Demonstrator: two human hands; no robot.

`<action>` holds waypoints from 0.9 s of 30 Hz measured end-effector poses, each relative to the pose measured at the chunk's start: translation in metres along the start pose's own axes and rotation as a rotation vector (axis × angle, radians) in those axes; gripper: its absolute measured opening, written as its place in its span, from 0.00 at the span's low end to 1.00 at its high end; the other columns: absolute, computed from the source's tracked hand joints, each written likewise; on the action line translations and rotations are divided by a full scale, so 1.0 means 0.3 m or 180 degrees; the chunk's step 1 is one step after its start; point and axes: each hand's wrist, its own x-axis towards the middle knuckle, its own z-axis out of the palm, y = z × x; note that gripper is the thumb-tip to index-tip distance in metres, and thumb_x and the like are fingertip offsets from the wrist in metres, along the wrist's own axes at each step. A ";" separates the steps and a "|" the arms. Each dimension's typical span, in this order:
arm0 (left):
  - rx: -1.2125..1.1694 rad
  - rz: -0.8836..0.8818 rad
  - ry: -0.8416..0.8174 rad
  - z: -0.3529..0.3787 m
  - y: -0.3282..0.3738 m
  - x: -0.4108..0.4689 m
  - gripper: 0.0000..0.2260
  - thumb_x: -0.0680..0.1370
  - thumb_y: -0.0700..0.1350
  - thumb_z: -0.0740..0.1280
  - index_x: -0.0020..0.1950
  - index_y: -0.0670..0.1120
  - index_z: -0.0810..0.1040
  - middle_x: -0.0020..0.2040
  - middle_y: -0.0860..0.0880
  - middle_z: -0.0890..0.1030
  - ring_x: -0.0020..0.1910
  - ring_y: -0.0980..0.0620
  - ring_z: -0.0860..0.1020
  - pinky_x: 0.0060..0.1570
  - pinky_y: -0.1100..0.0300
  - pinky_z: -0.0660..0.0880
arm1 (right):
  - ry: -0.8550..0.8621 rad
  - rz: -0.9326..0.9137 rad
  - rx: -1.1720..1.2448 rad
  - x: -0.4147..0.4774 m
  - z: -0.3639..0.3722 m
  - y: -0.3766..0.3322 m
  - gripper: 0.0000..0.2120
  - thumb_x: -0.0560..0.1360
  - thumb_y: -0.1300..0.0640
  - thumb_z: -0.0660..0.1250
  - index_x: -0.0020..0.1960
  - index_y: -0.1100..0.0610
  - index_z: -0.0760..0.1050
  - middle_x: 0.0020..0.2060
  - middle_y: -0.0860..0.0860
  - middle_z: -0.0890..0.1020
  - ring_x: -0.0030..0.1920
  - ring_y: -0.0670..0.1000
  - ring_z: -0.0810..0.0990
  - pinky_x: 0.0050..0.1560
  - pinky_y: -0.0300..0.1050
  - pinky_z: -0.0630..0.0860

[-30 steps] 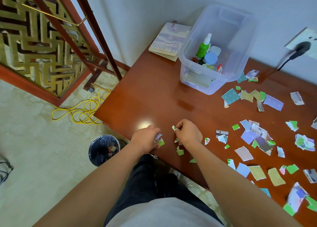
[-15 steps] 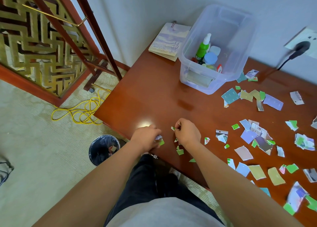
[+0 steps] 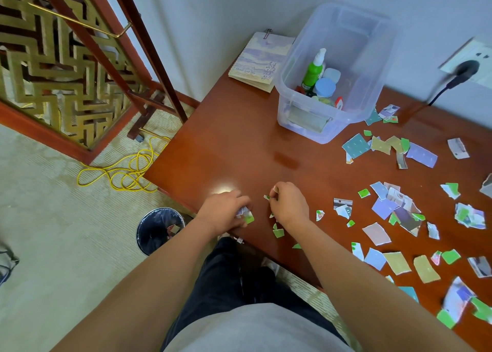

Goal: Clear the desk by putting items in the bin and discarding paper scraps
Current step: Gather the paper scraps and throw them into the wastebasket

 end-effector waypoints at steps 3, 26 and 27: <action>0.0105 0.0060 -0.0082 -0.012 -0.001 0.015 0.18 0.73 0.59 0.70 0.60 0.56 0.74 0.52 0.53 0.74 0.49 0.51 0.76 0.38 0.59 0.65 | -0.0044 -0.0029 -0.0010 0.000 -0.002 0.001 0.08 0.75 0.64 0.59 0.43 0.53 0.74 0.48 0.51 0.78 0.45 0.55 0.77 0.40 0.47 0.73; -0.3926 -0.1131 -0.0379 -0.062 0.131 0.121 0.11 0.77 0.33 0.61 0.56 0.44 0.75 0.37 0.47 0.78 0.28 0.55 0.73 0.25 0.65 0.67 | -0.1050 0.1609 0.4500 -0.078 -0.127 0.076 0.03 0.69 0.62 0.57 0.38 0.56 0.69 0.30 0.52 0.72 0.27 0.50 0.69 0.26 0.39 0.65; -0.3783 -0.1081 -0.0412 -0.059 0.139 0.124 0.09 0.77 0.35 0.63 0.54 0.46 0.76 0.36 0.48 0.77 0.29 0.55 0.72 0.27 0.66 0.68 | -0.1070 0.1600 0.4375 -0.085 -0.131 0.082 0.03 0.69 0.61 0.58 0.37 0.55 0.69 0.30 0.52 0.72 0.27 0.50 0.69 0.26 0.39 0.65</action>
